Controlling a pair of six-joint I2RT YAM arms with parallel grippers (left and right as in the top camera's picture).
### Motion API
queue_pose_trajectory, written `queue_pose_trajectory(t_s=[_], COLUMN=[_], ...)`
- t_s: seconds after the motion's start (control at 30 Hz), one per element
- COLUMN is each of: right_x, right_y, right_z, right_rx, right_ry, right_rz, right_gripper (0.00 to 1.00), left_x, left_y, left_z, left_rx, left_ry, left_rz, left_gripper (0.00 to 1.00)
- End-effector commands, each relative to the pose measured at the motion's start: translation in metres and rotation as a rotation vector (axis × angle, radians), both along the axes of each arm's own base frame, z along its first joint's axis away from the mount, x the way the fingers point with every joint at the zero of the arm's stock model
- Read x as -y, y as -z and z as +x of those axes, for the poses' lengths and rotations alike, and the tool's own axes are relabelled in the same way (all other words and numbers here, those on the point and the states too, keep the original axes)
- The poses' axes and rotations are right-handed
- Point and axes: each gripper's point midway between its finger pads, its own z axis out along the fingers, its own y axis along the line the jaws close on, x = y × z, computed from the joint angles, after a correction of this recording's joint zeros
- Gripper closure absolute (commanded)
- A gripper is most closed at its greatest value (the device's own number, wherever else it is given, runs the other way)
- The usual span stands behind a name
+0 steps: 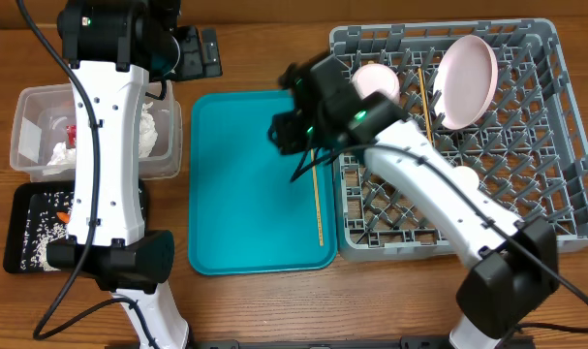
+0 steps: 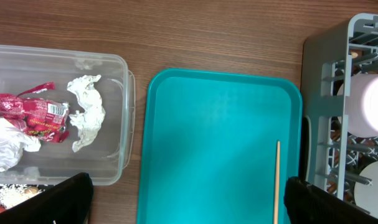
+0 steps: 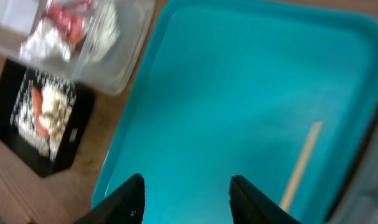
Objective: Sort waste into correct bins and load items into the dishwasher
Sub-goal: 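Release the chopstick and move the right gripper back to the tray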
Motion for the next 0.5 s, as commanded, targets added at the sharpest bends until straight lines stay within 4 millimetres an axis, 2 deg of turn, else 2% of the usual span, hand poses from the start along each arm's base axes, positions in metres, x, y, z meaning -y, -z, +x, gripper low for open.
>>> queue_pose_trajectory(t_s=[0.0, 0.07, 0.27, 0.47], right_x=[-0.003, -0.002, 0.022, 0.033], right_y=[0.033, 0.049, 0.093, 0.127], right_z=[-0.006, -0.005, 0.007, 0.008], right_rx=[-0.035, -0.018, 0.034, 0.006], right_ry=[0.070, 0.119, 0.348, 0.387], right_rz=[-0.063, -0.110, -0.257, -0.338], right_gripper=[0.53, 0.54, 0.53, 0.50], left_x=[0.004, 0.004, 0.005, 0.005], left_y=[-0.016, -0.016, -0.016, -0.016], left_z=[-0.004, -0.004, -0.004, -0.004], left_rx=[0.042, 0.042, 0.042, 0.042], left_ry=[0.004, 0.004, 0.004, 0.004], left_rz=[-0.019, -0.019, -0.019, -0.019], left_gripper=[0.00, 0.00, 0.00, 0.00])
